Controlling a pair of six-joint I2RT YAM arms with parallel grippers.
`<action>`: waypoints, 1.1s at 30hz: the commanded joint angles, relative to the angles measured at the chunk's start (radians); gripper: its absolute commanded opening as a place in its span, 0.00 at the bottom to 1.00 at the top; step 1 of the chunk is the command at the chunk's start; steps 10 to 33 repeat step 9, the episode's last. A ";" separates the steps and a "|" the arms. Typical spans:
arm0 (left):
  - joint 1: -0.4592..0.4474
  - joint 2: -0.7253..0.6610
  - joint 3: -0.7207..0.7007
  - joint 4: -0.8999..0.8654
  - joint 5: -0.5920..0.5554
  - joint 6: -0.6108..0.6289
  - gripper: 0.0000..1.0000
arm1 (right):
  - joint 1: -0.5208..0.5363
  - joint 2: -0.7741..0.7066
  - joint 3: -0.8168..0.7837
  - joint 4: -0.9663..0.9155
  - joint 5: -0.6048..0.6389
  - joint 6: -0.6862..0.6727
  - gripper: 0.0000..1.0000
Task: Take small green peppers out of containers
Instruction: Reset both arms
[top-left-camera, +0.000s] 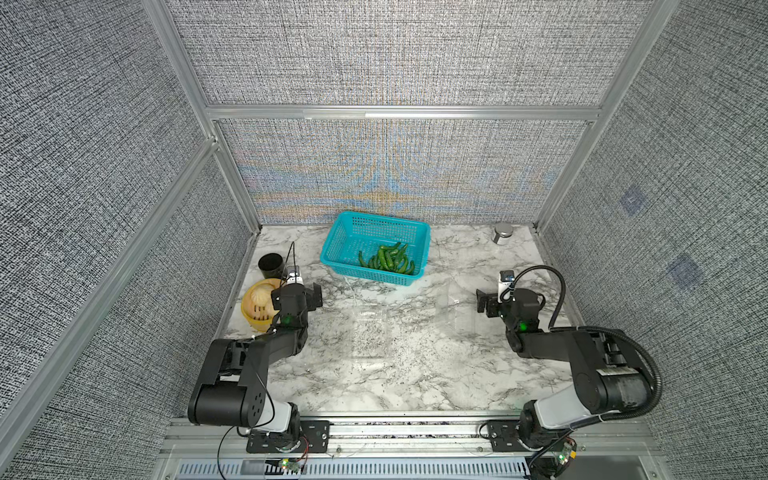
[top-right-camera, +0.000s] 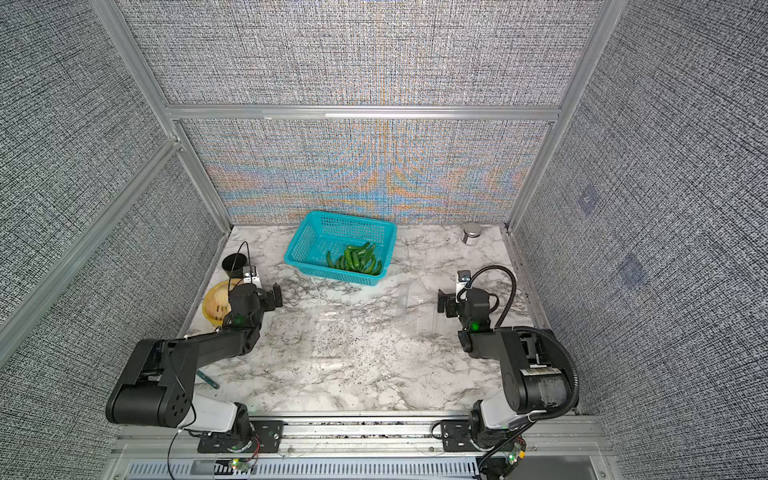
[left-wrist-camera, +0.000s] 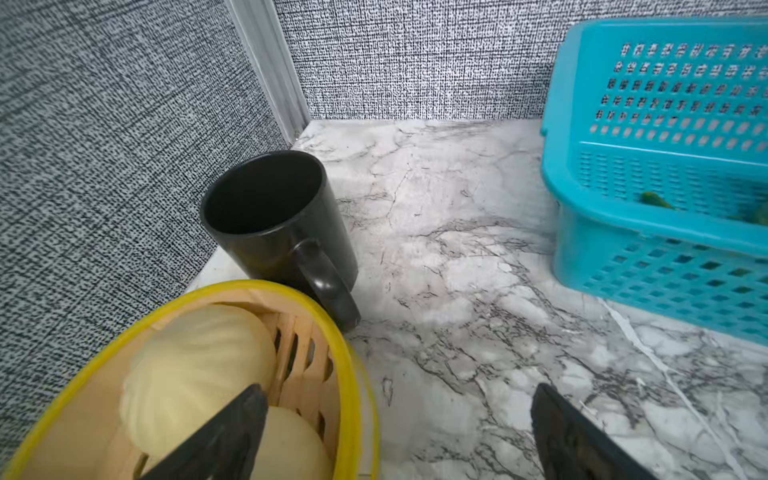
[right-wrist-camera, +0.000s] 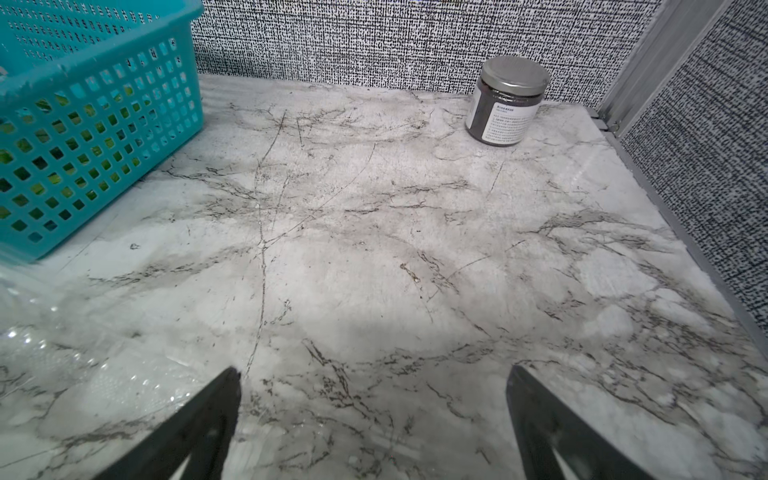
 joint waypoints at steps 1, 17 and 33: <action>0.000 0.012 0.015 -0.024 0.038 -0.001 1.00 | 0.000 -0.001 0.001 0.000 0.000 -0.005 0.99; 0.008 0.001 0.008 -0.022 0.057 -0.001 1.00 | 0.000 -0.002 0.001 0.001 -0.001 -0.005 0.99; 0.008 0.001 0.008 -0.022 0.057 -0.001 1.00 | 0.000 -0.002 0.001 0.001 -0.001 -0.005 0.99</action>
